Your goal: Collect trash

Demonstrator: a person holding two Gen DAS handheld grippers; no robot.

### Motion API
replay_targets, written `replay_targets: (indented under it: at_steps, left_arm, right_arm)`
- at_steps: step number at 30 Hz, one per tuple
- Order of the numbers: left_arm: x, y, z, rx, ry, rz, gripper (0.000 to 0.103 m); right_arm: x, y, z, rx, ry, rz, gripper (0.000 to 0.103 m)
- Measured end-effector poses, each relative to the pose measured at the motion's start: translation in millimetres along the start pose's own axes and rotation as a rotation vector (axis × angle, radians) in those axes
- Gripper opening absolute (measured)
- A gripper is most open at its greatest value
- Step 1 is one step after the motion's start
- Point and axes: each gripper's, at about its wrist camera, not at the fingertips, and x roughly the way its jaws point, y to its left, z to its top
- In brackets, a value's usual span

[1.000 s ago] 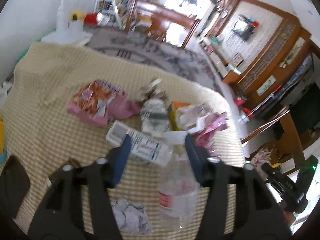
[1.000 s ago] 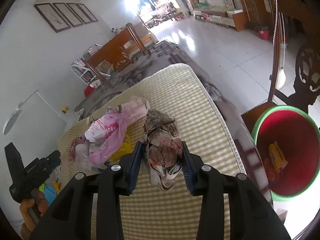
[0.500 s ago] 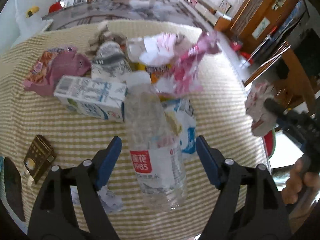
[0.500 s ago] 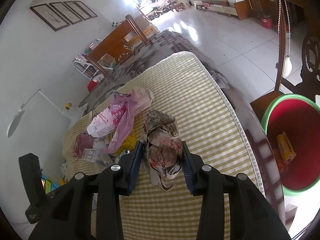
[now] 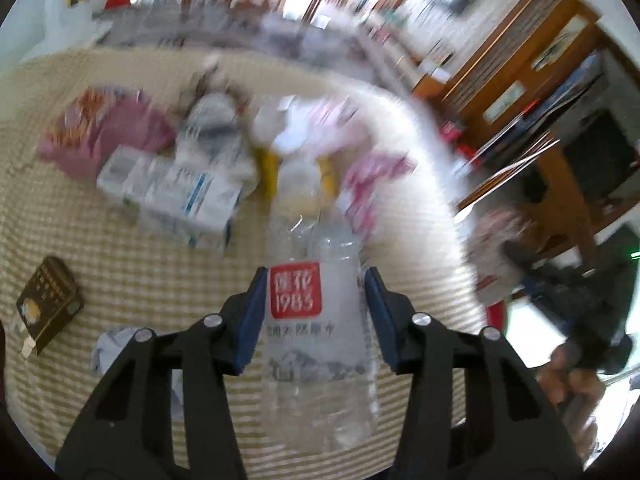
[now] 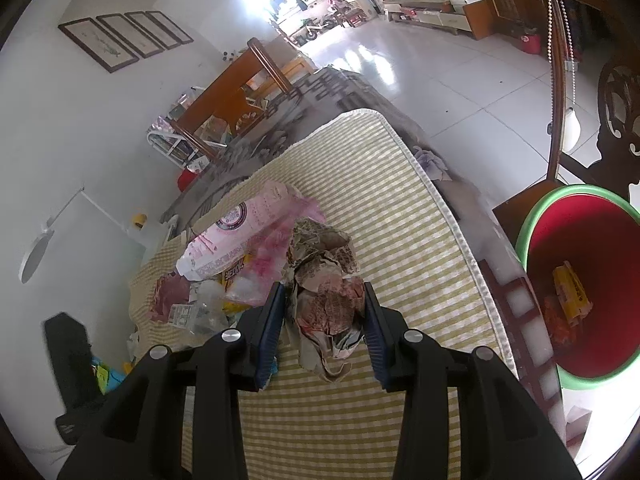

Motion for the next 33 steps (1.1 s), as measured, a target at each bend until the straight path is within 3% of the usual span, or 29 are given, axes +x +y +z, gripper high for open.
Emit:
replay_targets:
  at_steps: [4, 8, 13, 19, 23, 30, 32, 33]
  left_arm:
    - [-19.1, -21.7, -5.6, 0.074, -0.120, 0.020, 0.043]
    - [-30.9, -40.0, -9.8, 0.122, -0.192, -0.033, 0.043]
    - [-29.3, -81.8, -13.0, 0.193, -0.222, -0.129, 0.043]
    - [17.3, -153.2, -2.4, 0.239, -0.101, -0.291, 0.043]
    - [54.7, -212.7, -3.3, 0.322, 0.003, -0.368, 0.043]
    - [101.8, -266.1, -22.7, 0.396, 0.157, -0.425, 0.044]
    - [111.4, -274.2, -28.7, 0.423, 0.195, -0.415, 0.044]
    - [114.8, -276.0, -31.1, 0.436, 0.203, -0.387, 0.051]
  right_arm:
    - [-12.6, -1.7, -2.1, -0.011, -0.037, -0.008, 0.037]
    - [-35.7, -10.8, -3.4, 0.024, -0.093, 0.032, 0.037]
    - [-84.5, -39.3, -6.2, 0.119, -0.207, 0.082, 0.037]
    - [-128.5, -85.5, -3.6, 0.228, -0.286, 0.050, 0.037]
    - [-144.2, -114.2, -6.0, 0.264, -0.332, -0.074, 0.038]
    - [-144.0, -168.9, -19.5, 0.376, -0.340, -0.166, 0.039]
    - [-141.0, -175.2, -21.1, 0.391, -0.345, -0.183, 0.050]
    - [-139.0, -178.3, -21.5, 0.400, -0.348, -0.194, 0.056]
